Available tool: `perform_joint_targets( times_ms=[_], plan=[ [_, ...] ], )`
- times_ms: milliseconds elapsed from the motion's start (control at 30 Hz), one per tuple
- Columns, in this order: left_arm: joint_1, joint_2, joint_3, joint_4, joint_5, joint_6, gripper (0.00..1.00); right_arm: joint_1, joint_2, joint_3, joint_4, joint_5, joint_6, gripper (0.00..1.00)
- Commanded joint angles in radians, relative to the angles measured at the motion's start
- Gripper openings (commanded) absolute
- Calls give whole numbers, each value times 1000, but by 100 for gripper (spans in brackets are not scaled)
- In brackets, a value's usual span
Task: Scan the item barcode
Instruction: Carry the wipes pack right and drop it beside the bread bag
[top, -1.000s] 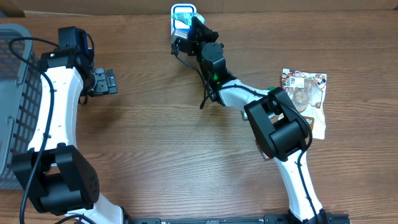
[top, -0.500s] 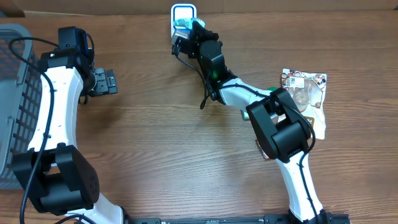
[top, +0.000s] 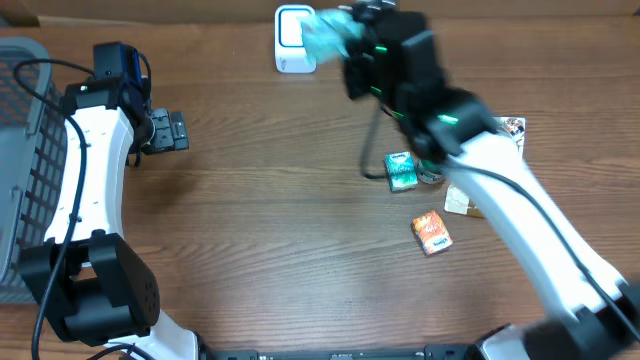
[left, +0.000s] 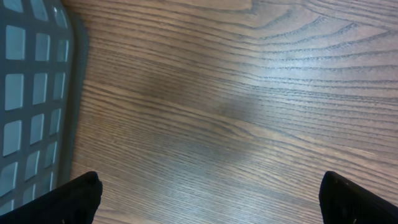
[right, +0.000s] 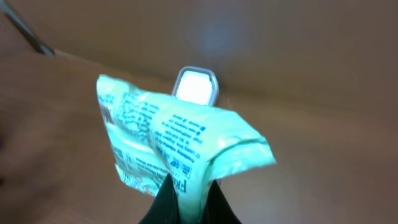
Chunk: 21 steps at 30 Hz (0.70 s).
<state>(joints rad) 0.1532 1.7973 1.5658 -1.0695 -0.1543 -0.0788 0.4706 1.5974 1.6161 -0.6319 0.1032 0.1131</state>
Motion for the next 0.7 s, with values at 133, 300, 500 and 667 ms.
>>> perform_joint_targets(
  times_ms=[133, 300, 500, 667],
  plan=[
    [3, 2, 6, 1, -2, -3, 100, -315, -137, -7, -437, -53, 422, 4],
    [3, 2, 6, 0, -3, -3, 99, -508, -91, -102, -505, -102, 471, 4],
    [3, 2, 6, 1, -3, -3, 100, -655, -58, -282, -409, -187, 462, 4],
    [3, 2, 6, 1, -3, -3, 99, -656, -55, -375, -358, -183, 459, 5]
  ],
)
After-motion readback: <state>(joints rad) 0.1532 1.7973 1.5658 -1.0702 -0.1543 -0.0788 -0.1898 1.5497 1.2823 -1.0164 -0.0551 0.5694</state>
